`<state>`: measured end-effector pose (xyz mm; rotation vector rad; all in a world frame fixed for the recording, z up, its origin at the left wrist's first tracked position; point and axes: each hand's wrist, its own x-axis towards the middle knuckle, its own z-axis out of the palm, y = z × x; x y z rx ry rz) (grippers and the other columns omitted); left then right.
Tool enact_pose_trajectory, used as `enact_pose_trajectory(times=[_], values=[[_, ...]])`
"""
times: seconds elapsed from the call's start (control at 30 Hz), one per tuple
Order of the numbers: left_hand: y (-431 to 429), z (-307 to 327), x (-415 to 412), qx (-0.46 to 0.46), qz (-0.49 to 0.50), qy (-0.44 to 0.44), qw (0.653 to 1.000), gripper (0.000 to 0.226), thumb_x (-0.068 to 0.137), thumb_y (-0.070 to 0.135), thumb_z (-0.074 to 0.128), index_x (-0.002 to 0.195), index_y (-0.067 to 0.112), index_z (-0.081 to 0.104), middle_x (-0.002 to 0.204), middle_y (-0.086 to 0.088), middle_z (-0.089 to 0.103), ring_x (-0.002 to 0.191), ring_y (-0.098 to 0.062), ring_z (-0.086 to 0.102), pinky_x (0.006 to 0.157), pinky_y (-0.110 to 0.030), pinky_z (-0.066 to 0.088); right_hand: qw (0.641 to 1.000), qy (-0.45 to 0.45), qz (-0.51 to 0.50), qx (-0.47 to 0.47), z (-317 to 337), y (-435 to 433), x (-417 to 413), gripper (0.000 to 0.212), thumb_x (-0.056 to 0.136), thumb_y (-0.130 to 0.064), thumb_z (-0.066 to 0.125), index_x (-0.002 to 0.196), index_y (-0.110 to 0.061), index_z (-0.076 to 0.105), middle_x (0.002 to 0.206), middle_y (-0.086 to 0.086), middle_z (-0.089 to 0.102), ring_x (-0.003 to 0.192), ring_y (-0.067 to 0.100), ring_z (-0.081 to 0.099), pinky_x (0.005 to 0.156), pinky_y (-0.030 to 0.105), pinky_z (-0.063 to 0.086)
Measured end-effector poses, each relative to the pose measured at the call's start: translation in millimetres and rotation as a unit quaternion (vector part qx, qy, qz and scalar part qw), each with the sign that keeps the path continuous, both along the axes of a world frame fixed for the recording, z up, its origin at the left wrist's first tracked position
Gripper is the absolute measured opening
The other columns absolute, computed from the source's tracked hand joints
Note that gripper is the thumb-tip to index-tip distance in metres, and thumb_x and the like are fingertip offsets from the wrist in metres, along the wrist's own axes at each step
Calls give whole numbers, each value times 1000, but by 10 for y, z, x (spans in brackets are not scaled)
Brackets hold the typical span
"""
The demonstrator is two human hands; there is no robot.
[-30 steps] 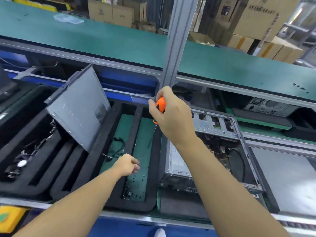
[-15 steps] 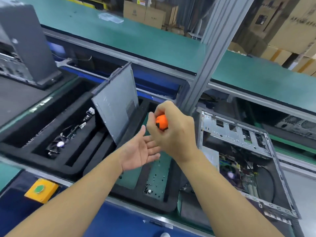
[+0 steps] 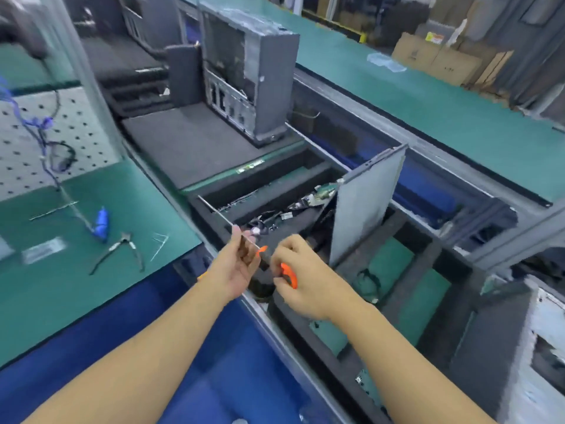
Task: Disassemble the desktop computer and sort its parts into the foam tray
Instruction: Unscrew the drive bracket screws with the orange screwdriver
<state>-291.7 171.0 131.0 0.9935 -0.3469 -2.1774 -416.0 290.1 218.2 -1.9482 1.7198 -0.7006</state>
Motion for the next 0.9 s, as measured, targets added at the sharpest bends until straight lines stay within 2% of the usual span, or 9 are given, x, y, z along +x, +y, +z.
enact_pose_trajectory(times=[0.17, 0.27, 0.37, 0.47, 0.57, 0.67, 0.73, 0.8, 0.9], values=[[-274, -141, 593, -77, 5, -146, 986, 25, 96, 33, 62, 102, 10, 70, 83, -1, 68, 75, -16, 62, 73, -31, 52, 989, -40, -27, 139, -667, -580, 579, 16, 86, -13, 63, 93, -27, 62, 106, -1, 48, 87, 11, 52, 79, 18, 39], [-314, -234, 936, -93, -84, -185, 975, 14, 97, 28, 62, 106, 17, 66, 84, -5, 63, 72, -19, 59, 61, -31, 51, 987, -74, -49, 132, -897, -958, 978, 8, 87, -17, 66, 91, -22, 63, 102, 3, 53, 85, 16, 54, 68, 11, 39], [-491, -368, 1239, -51, -51, -178, 981, 22, 100, 17, 57, 120, 24, 53, 84, -6, 67, 63, -19, 61, 58, -31, 50, 987, -88, -18, 134, -1139, -1224, 1321, 10, 86, -16, 67, 97, -17, 68, 109, 3, 59, 96, 17, 54, 82, 20, 39], [-879, -592, 1475, -42, 12, -270, 962, 46, 97, 8, 60, 137, 23, 43, 88, -8, 70, 71, -23, 65, 58, -33, 55, 974, -137, 26, 176, -1321, -1359, 1558, 31, 93, -22, 64, 123, -27, 67, 144, -5, 42, 126, 8, 43, 100, 18, 34], [-1333, -897, 1626, -60, 9, -414, 908, 25, 93, 7, 63, 117, 6, 57, 82, -15, 64, 70, -27, 65, 65, -40, 55, 965, -124, 29, 228, -1572, -1429, 1591, 43, 94, -26, 58, 134, -42, 56, 163, -4, 17, 143, 15, 28, 102, 24, 37], [-1722, -1207, 1691, -74, 7, -495, 866, 9, 90, 5, 63, 86, 13, 61, 88, -15, 65, 79, -30, 68, 84, -43, 55, 953, -142, 30, 266, -1781, -1442, 1473, 44, 94, -24, 55, 134, -42, 52, 159, -4, 25, 147, 11, 21, 98, 13, 29], [-1913, -1421, 1679, -72, 1, -549, 833, 9, 86, 8, 65, 85, 16, 66, 93, -17, 71, 88, -31, 68, 89, -41, 56, 946, -159, 3, 282, -1859, -1440, 1354, 41, 94, -23, 55, 131, -38, 54, 149, -12, 35, 142, 1, 26, 96, 10, 31], [-2036, -1577, 1631, -67, 4, -589, 805, 11, 86, 12, 65, 95, 17, 70, 101, -15, 72, 96, -32, 67, 87, -38, 55, 935, -179, -37, 305, -1887, -1478, 1238, 36, 93, -23, 55, 126, -38, 57, 134, -17, 44, 112, -8, 48, 76, 11, 45], [-2153, -1739, 1557, -67, 4, -596, 800, 28, 93, 15, 63, 121, 12, 64, 118, -13, 67, 106, -32, 64, 86, -35, 54, 912, -235, -103, 320, -1884, -1608, 1099, 31, 93, -22, 54, 117, -42, 59, 115, -4, 54, 71, 12, 54, 54, 15, 43]])
